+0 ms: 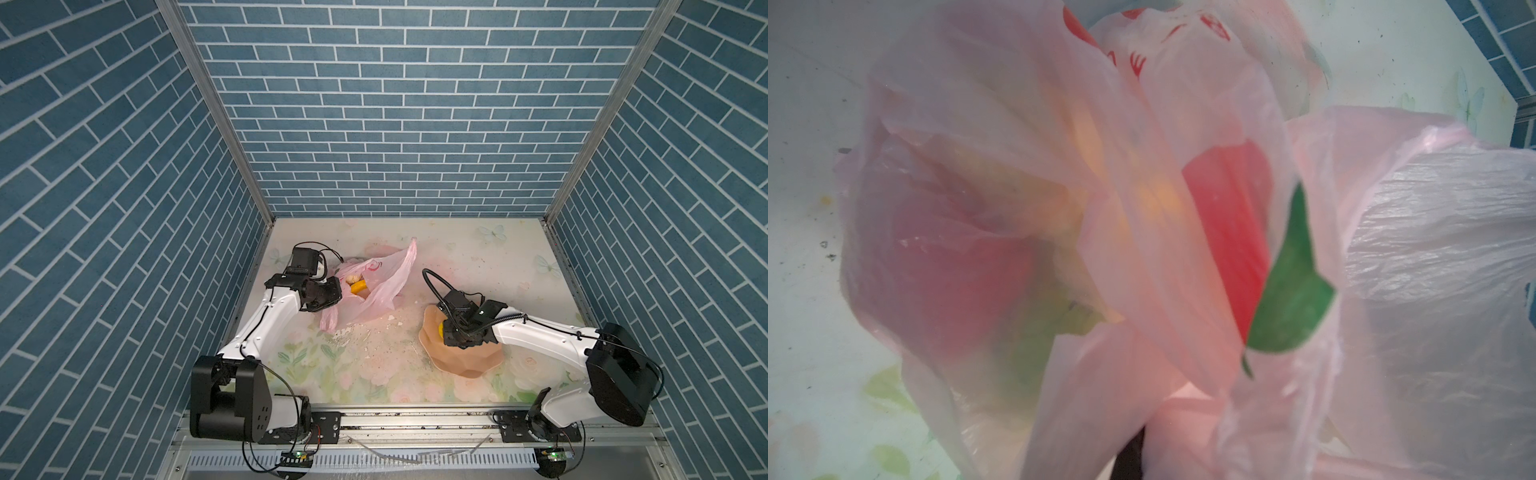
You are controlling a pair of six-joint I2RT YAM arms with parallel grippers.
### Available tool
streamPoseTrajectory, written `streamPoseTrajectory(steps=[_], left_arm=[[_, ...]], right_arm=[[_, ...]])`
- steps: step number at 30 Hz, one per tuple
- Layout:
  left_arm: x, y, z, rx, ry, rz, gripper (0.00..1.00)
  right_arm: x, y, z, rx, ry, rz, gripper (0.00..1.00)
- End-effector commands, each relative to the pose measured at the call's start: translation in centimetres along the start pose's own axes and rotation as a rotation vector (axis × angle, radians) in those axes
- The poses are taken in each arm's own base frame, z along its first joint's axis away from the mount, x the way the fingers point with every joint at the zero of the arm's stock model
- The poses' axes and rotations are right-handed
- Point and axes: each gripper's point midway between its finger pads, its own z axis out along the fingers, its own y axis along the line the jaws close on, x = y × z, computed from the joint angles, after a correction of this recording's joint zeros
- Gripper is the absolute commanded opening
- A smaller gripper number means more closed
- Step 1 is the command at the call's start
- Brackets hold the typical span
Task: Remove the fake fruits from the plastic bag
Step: 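Carry the yellow fruit over the peach bowl and open the right gripper, then move the empty right gripper back over the pink bag's mouth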
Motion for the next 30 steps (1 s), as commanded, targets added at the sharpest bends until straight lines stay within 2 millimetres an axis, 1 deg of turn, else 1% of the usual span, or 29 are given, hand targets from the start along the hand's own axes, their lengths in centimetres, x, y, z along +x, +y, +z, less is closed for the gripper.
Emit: streamPoseTrajectory(steps=[1, 9, 14, 17, 19, 20, 22, 25, 27, 28, 30], left_arm=[[0.1, 0.1, -0.4, 0.005, -0.009, 0.011, 0.0], [0.1, 0.0, -0.5, 0.006, -0.01, 0.013, 0.0], [0.0, -0.1, -0.6, 0.012, -0.013, 0.015, 0.0], [0.0, -0.2, -0.6, 0.012, -0.013, 0.015, 0.0], [-0.1, -0.1, -0.7, 0.011, -0.016, 0.017, 0.0], [0.0, -0.1, -0.7, 0.009, -0.015, 0.017, 0.0], [0.0, 0.0, -0.8, 0.003, -0.013, 0.016, 0.0], [0.3, 0.2, -0.9, -0.008, -0.011, 0.013, 0.0], [0.6, 0.5, -1.0, -0.019, -0.014, 0.005, 0.0], [0.7, 0.7, -1.0, -0.024, -0.018, 0.002, 0.0], [0.9, 0.9, -1.1, -0.028, -0.027, -0.008, 0.0]], right_arm=[[0.8, -0.5, 0.6, 0.017, 0.019, 0.043, 0.22], [0.7, -0.8, 0.2, 0.034, 0.013, 0.042, 0.44], [0.4, -0.9, -0.6, 0.044, 0.004, 0.037, 0.55], [-0.2, -0.8, -1.9, 0.042, -0.01, 0.026, 0.58], [-0.8, -0.7, -3.4, 0.044, -0.027, 0.01, 0.59], [-1.2, -0.6, -4.5, 0.045, -0.038, -0.003, 0.59], [-2.4, -0.5, -7.1, 0.045, -0.081, -0.028, 0.58], [-5.0, -0.1, -12.2, 0.043, -0.178, -0.078, 0.51], [-7.2, 1.3, -15.5, 0.007, -0.248, -0.118, 0.46], [-8.2, 2.1, -16.8, -0.014, -0.278, -0.136, 0.44], [-10.3, 4.8, -19.2, -0.1, -0.333, -0.165, 0.39]])
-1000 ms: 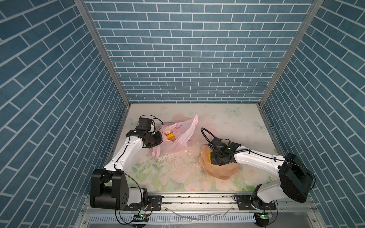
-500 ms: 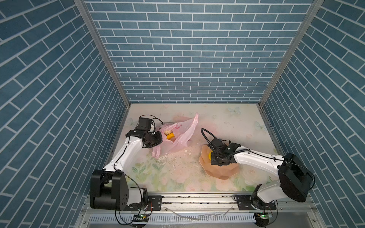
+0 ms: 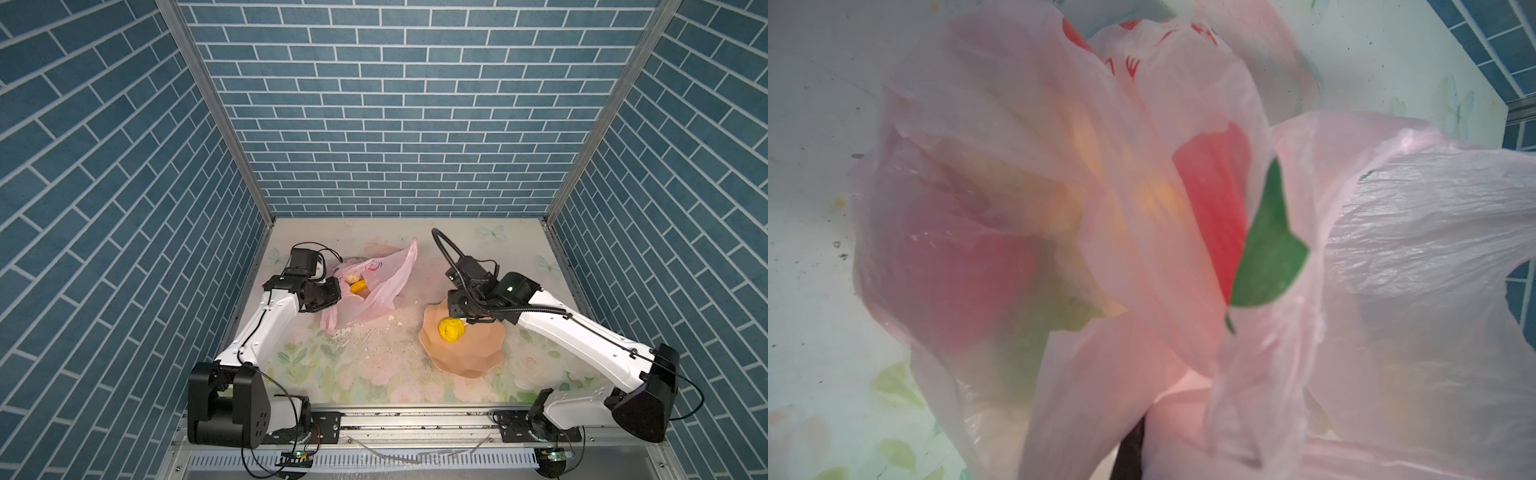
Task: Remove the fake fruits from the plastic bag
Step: 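Move the empty right gripper back over the pink bag's mouth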
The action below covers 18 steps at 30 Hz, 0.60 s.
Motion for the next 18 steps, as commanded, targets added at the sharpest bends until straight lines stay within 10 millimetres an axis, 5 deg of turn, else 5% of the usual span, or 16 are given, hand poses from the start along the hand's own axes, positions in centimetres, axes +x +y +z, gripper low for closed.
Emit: streamPoseTrajectory(steps=[1, 9, 14, 18], left_arm=[[0.8, 1.0, -0.3, -0.03, -0.004, -0.02, 0.0], [1.2, 1.0, 0.2, 0.001, -0.027, -0.06, 0.0], [1.2, 0.8, 0.3, 0.018, -0.034, -0.071, 0.0], [1.6, 0.8, 0.4, 0.03, -0.034, -0.089, 0.0]], right_arm=[[-3.4, 2.2, -2.9, -0.051, -0.076, -0.099, 0.37], [-10.2, 15.9, -2.9, -0.41, -0.229, -0.159, 0.29], [-9.5, 23.2, 1.7, -0.539, -0.119, -0.189, 0.27], [-6.1, 25.4, 7.4, -0.528, 0.047, -0.19, 0.24]])
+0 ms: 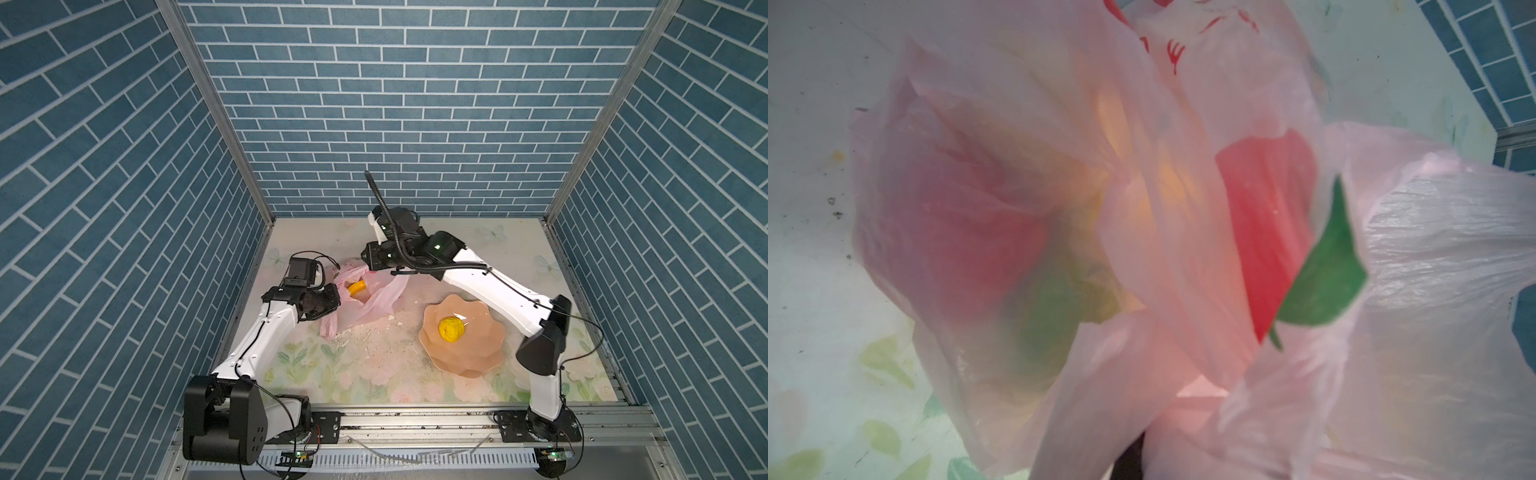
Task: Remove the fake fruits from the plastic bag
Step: 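Move the empty right gripper back over the pink bag's mouth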
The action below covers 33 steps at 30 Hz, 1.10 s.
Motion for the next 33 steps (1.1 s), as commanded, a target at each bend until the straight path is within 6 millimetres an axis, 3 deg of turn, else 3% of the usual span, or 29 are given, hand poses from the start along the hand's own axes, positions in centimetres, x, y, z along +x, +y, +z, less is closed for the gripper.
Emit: streamPoseTrajectory(steps=[1, 4, 8, 17, 23, 27, 33], left_arm=[[0.3, 0.1, 0.0, 0.015, -0.007, -0.025, 0.0], [0.5, 0.2, -0.1, 0.002, 0.009, -0.019, 0.0], [0.4, 0.4, -0.1, -0.015, 0.015, -0.013, 0.0], [1.7, 1.0, 0.1, -0.021, 0.041, -0.054, 0.0], [3.3, 1.3, -0.1, -0.022, 0.061, -0.084, 0.0], [4.2, 1.7, -0.3, -0.029, 0.069, -0.098, 0.0], [5.1, 2.1, -0.3, -0.034, 0.076, -0.112, 0.0]], right_arm=[[3.3, 0.9, 2.9, -0.042, 0.145, 0.029, 0.24], [6.9, -0.8, 4.4, 0.022, 0.261, 0.031, 0.22], [10.9, -2.6, 4.6, 0.06, 0.375, 0.044, 0.22], [18.2, -5.3, 4.5, 0.116, 0.564, 0.073, 0.2], [22.0, -7.5, 4.3, 0.162, 0.635, 0.098, 0.19], [22.3, -8.9, 4.3, 0.205, 0.633, 0.09, 0.18], [18.1, -7.4, 3.4, 0.194, 0.528, 0.04, 0.22]])
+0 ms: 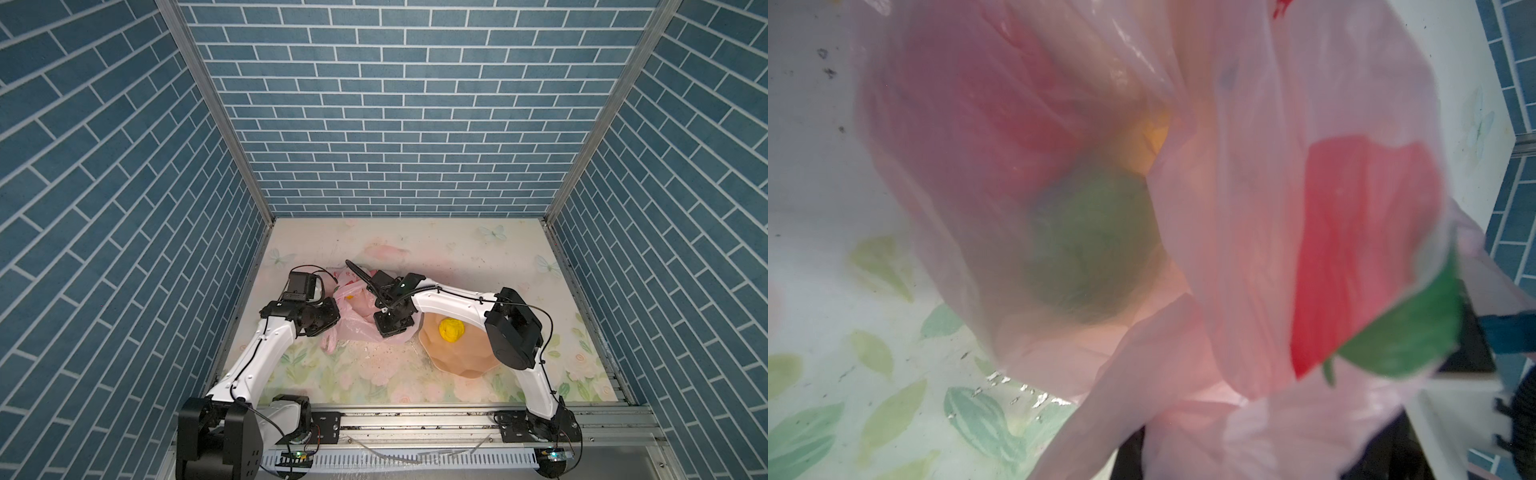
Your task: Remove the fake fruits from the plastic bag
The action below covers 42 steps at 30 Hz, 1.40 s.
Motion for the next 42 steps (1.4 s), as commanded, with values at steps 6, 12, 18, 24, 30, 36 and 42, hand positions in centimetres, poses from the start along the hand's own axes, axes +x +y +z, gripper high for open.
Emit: streamPoseTrajectory(steps=[6, 12, 18, 24, 30, 36, 42], left_arm=[[1.6, 0.7, -0.2, -0.014, 0.02, -0.031, 0.0], [2.6, 1.3, 0.0, -0.016, 0.03, -0.057, 0.0], [3.1, 1.1, -0.6, 0.002, 0.027, -0.064, 0.0], [3.4, 0.0, -0.6, 0.084, 0.023, -0.102, 0.0], [3.4, -0.7, -1.5, 0.12, 0.013, -0.104, 0.0], [3.9, -1.0, -1.8, 0.141, 0.02, -0.103, 0.0], [4.2, -0.9, -1.8, 0.146, 0.026, -0.103, 0.0]], right_arm=[[-4.8, 3.4, -6.8, -0.054, -0.21, -0.043, 0.23], [-7.7, 4.4, -5.0, -0.071, -0.269, -0.031, 0.22], [-9.3, 6.1, -2.1, -0.121, -0.271, -0.025, 0.2], [-9.7, 7.1, -1.1, -0.133, -0.266, -0.037, 0.2], [-11.7, 6.0, -1.2, -0.045, -0.373, -0.007, 0.23], [-13.9, 4.3, -2.4, 0.061, -0.516, 0.034, 0.27], [-15.8, 3.1, -3.9, 0.134, -0.633, 0.063, 0.37]])
